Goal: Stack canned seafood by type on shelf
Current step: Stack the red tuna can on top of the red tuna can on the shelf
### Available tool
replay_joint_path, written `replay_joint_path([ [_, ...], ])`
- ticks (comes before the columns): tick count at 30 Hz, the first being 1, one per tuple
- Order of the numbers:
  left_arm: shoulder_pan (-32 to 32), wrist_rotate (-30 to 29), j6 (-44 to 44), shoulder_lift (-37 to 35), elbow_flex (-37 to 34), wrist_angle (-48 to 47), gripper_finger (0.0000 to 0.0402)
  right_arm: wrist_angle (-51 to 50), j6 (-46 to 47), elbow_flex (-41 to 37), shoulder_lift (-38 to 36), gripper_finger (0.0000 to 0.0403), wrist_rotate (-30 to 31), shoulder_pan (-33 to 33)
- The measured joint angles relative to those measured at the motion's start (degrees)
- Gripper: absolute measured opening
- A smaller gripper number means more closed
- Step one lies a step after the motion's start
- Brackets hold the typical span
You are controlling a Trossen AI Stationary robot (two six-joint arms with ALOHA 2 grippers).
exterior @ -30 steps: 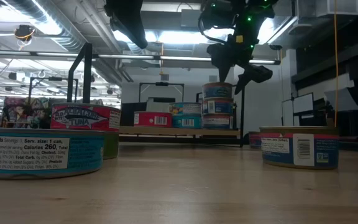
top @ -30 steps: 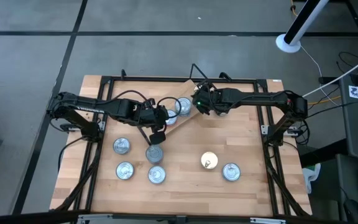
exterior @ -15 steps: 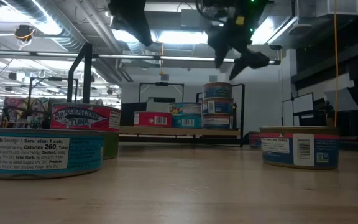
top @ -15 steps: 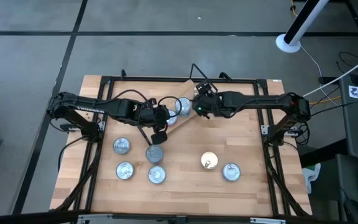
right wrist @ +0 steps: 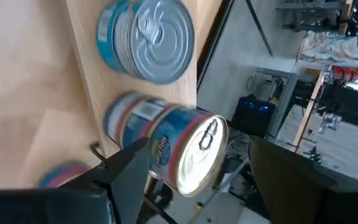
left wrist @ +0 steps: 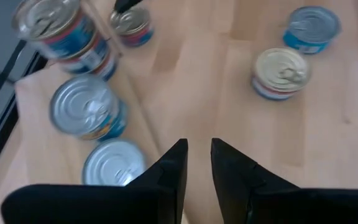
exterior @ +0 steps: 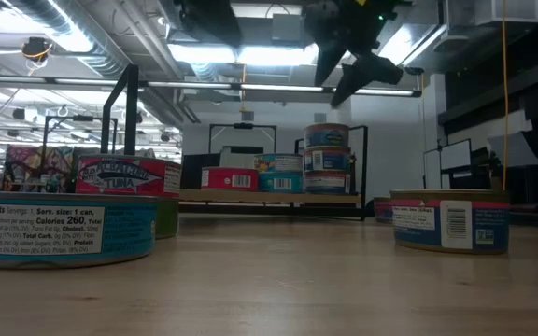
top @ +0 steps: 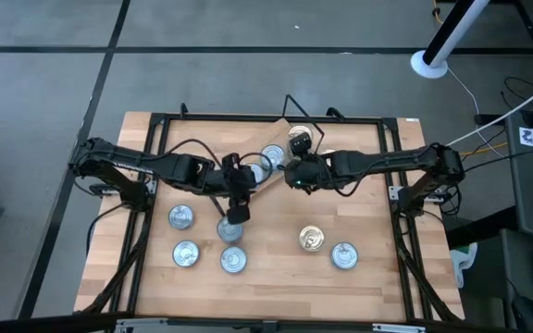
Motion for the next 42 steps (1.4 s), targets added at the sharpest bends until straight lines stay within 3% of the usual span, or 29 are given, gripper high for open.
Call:
replay_joint_path([
  [5,-3.5,0.0,-0.8,0.0,0.0,0.8,0.0067,0.0,8.1,0.0,0.0,0.0269,-6.1,1.7],
  [9,-6.3,0.3,-6.4,0.0,0.0,0.8,0.0067,0.0,13.2,0.0,0.0,0.0269,-18.6,1.7],
  [13,-9.3,5.1,-11.4,0.2,-0.2,0.9,0.0067,0.2,16.4,0.0,0.0,0.0269,-31.8,1.6],
  [18,-13.2,9.2,-16.9,0.2,-2.3,0.9,0.0067,1.3,16.6,0.0,0.0,0.0269,-41.3,1.7],
  [23,-15.8,9.2,-24.9,0.2,-5.0,0.9,0.007,5.3,16.6,0.0,0.6,0.0269,-43.1,1.7],
  [28,-17.5,9.2,-28.0,0.3,-7.9,0.9,0.0105,8.8,16.6,0.0,2.0,0.0269,-43.1,1.7],
  [35,-18.2,9.4,-24.3,1.2,-11.9,0.4,0.017,11.8,16.5,0.0,5.8,0.0269,-43.1,1.6],
  [42,-19.1,8.1,-17.2,2.7,-15.1,0.5,0.0182,14.2,16.5,0.0,10.8,0.0269,-43.4,1.6],
])
